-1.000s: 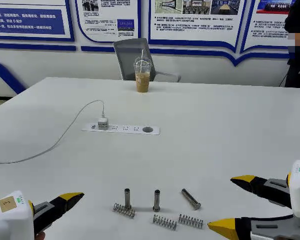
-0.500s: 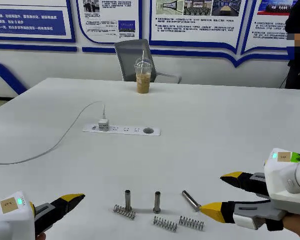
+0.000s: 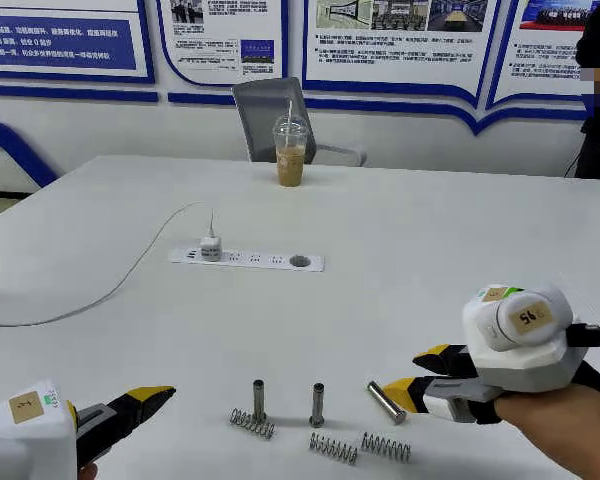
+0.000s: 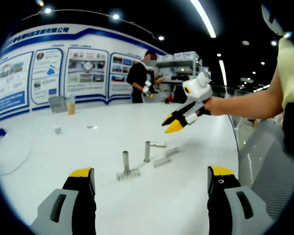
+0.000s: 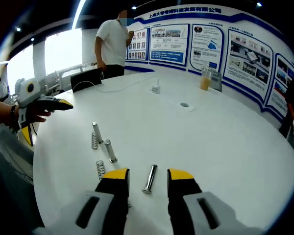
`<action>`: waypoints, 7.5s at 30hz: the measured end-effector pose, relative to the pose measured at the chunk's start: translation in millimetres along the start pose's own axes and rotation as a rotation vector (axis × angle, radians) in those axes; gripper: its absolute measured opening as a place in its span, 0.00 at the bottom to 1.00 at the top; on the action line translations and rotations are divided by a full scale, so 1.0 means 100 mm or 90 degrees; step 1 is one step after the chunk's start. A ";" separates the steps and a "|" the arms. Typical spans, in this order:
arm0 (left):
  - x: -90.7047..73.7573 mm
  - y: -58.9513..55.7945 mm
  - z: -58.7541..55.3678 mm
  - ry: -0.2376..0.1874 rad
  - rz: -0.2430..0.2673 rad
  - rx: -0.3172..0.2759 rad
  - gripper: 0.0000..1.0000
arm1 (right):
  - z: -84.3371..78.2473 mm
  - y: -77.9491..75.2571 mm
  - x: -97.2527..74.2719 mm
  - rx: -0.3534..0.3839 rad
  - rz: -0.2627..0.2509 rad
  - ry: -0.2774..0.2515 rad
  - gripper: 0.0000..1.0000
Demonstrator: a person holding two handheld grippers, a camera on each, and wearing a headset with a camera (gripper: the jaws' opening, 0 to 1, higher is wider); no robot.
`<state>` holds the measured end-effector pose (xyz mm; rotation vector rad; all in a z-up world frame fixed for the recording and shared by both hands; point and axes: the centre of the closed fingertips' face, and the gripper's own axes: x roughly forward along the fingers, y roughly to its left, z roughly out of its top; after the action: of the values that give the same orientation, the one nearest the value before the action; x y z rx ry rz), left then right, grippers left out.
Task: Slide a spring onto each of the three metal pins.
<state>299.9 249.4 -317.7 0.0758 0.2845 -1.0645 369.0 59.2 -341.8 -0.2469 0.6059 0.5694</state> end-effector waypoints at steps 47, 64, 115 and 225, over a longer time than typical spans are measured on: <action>0.04 0.03 -0.06 0.004 -0.004 -0.009 0.95 | -0.33 -0.11 0.64 0.029 -0.025 0.159 0.12; 0.03 0.03 -0.03 0.000 -0.003 -0.011 0.95 | -0.30 -0.10 0.59 0.017 -0.022 0.141 0.09; 0.06 -0.05 0.07 -0.009 -0.015 0.008 0.94 | -0.13 0.18 0.04 0.027 -0.004 0.011 0.08; 0.15 -0.24 0.01 0.014 -0.057 0.022 0.91 | -0.68 0.43 -0.10 -0.104 0.132 0.067 0.12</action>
<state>285.9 224.2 -318.6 0.1065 0.2923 -1.1584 305.3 64.4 -392.8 -0.3730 0.6930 0.8113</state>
